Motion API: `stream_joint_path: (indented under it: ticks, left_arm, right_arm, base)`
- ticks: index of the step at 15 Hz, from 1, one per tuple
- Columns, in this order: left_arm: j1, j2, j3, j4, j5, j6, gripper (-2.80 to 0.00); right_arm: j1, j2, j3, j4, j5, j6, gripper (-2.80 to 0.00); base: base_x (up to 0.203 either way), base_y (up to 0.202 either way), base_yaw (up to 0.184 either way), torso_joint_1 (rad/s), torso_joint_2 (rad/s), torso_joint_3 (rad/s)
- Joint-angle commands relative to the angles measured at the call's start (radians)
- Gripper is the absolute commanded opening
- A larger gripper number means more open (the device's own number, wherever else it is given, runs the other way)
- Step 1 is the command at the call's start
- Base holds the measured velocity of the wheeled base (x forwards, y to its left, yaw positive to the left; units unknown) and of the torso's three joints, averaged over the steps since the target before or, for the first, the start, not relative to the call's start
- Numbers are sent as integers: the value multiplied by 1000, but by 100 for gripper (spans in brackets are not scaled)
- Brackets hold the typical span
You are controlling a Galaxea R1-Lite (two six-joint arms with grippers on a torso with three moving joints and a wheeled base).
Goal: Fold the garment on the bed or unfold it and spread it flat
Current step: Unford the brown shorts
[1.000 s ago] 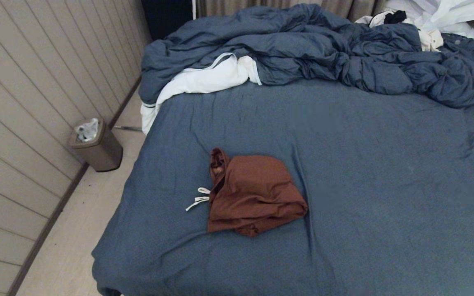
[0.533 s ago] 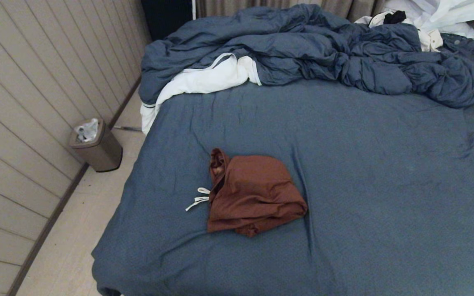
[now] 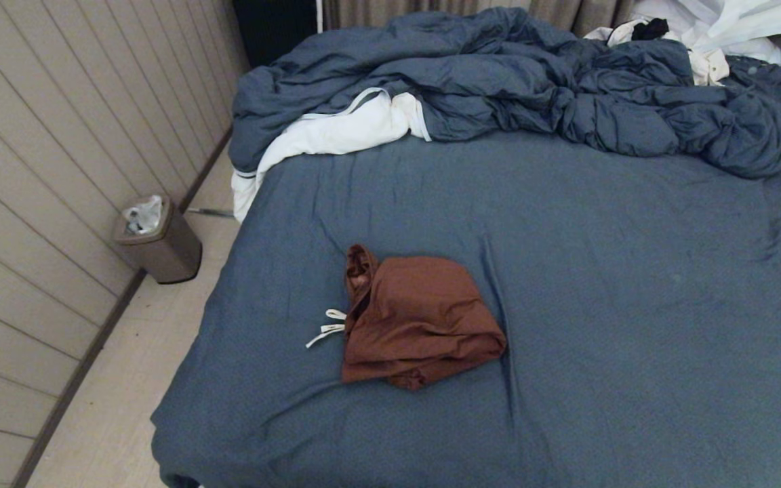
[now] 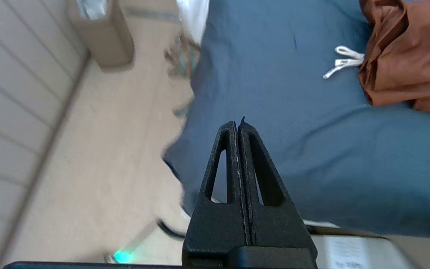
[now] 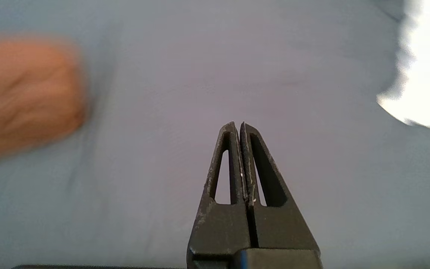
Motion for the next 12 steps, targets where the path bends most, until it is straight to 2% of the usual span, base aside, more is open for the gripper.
stream_joint_path:
  ticks: [1,2,4,5,7,9,10,12]
  left_arm:
    - [-17,-119,3,76,11,13,-280]
    - [-20,-118,4,69,20,-3,-280]
    - [-20,-118,4,68,25,-7,-280]
    - [-20,-118,4,68,25,-10,-280]
    - [-19,-118,4,68,26,-12,-280]
    - [-19,-118,4,68,26,-12,-280]
    - [-19,-118,4,68,26,-12,-280]
    - [-19,-118,4,67,26,-20,-280]
  right_arm:
    - [0,-9,109,-7,198,-30,-280]
    - [0,-9,118,38,263,6,-280]
    - [0,-10,118,53,277,111,-280]
    - [0,-10,118,52,268,129,-280]
    - [0,-9,118,56,283,109,-280]
    - [6,-9,118,100,368,54,-280]
    - [6,-10,118,179,396,16,-280]
    - [-11,-8,118,197,412,2,-280]
  base:
    - [0,0,0,0,0,0]
    - [0,0,0,0,0,0]
    - [0,0,0,0,0,0]
    - [0,0,0,0,0,0]
    - [0,0,0,0,0,0]
    - [0,0,0,0,0,0]
    - [0,0,0,0,0,0]
    - [0,0,0,0,0,0]
